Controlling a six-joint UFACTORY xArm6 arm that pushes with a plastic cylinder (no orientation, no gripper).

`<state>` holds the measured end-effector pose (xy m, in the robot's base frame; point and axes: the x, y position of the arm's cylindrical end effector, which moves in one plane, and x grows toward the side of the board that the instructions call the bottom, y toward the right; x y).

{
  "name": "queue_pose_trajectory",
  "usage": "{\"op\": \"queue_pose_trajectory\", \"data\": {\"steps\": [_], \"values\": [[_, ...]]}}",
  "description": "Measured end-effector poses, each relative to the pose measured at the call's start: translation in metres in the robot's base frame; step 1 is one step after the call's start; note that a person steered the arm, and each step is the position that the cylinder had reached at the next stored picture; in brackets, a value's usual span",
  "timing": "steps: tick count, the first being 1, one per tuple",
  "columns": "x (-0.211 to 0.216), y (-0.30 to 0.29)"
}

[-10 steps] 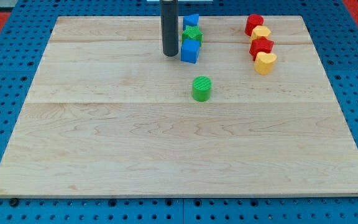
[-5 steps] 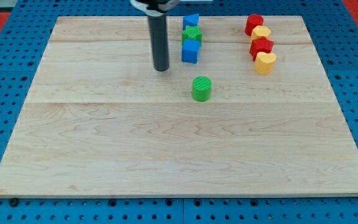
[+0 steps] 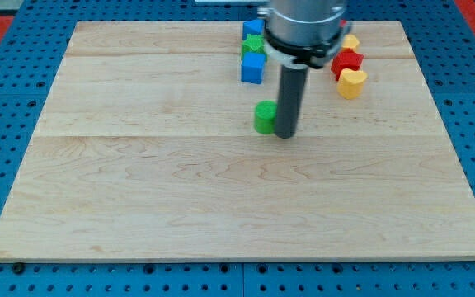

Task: Push the green circle to the bottom of the blue cube

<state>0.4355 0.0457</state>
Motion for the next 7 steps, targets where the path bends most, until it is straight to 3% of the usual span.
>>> {"op": "queue_pose_trajectory", "data": {"steps": [4, 7], "values": [[-0.004, -0.046], [-0.032, -0.046]]}}
